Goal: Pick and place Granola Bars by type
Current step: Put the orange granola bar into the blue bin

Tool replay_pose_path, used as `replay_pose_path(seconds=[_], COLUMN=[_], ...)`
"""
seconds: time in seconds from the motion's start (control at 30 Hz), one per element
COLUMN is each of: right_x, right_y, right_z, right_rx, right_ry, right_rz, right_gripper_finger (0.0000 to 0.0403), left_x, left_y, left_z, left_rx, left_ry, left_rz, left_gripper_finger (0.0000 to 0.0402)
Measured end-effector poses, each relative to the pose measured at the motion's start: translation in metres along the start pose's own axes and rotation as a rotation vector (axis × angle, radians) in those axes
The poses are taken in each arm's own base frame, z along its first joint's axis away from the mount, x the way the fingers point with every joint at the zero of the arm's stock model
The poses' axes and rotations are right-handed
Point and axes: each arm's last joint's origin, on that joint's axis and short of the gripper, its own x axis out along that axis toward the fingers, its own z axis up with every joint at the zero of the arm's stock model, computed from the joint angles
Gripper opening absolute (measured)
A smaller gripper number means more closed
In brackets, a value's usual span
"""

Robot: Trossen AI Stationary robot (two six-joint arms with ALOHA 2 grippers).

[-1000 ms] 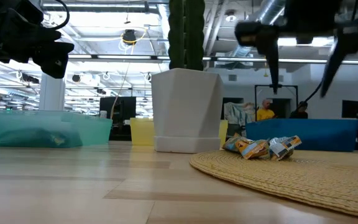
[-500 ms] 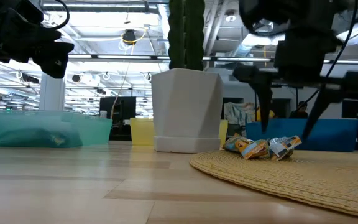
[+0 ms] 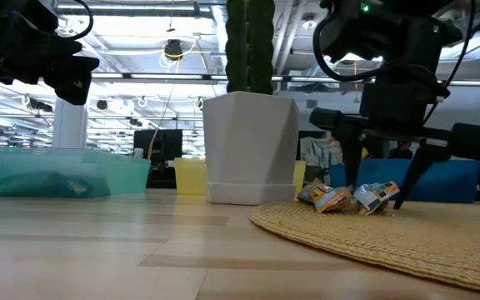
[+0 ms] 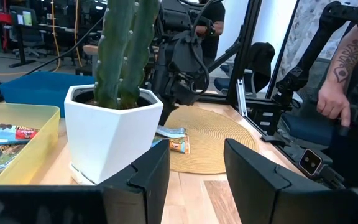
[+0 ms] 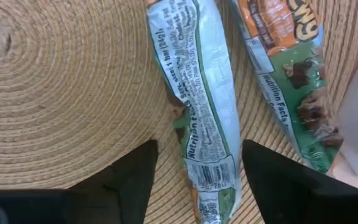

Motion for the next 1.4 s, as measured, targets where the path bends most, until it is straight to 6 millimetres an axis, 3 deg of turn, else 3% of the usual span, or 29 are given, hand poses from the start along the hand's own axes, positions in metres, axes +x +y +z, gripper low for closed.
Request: replay_pose_path(seconds=[0.4,0.5,0.87,1.4], right_x=[0.003,0.003,-0.008,-0.066], right_y=[-0.001,-0.001,0.002,0.012], right_z=[0.0,-0.001,-0.006,-0.027], right_rx=[0.027,0.052,0.198,0.601], right_ry=[0.0,0.001,0.018,0.017], right_rz=[0.004,0.004,0.008,-0.051], right_gripper_finger=[0.0082,0.0061,0.0054,0.0054], left_x=[0.0,0.0,0.0,0.0], left_y=[0.0,0.0,0.0,0.0], left_z=[0.0,0.0,0.0,0.0], left_rx=[0.0,0.0,0.0,0.0], left_ry=[0.0,0.0,0.0,0.0], left_rz=[0.0,0.0,0.0,0.0], left_gripper_finger=[0.0144,0.0144,0.0144,0.0144])
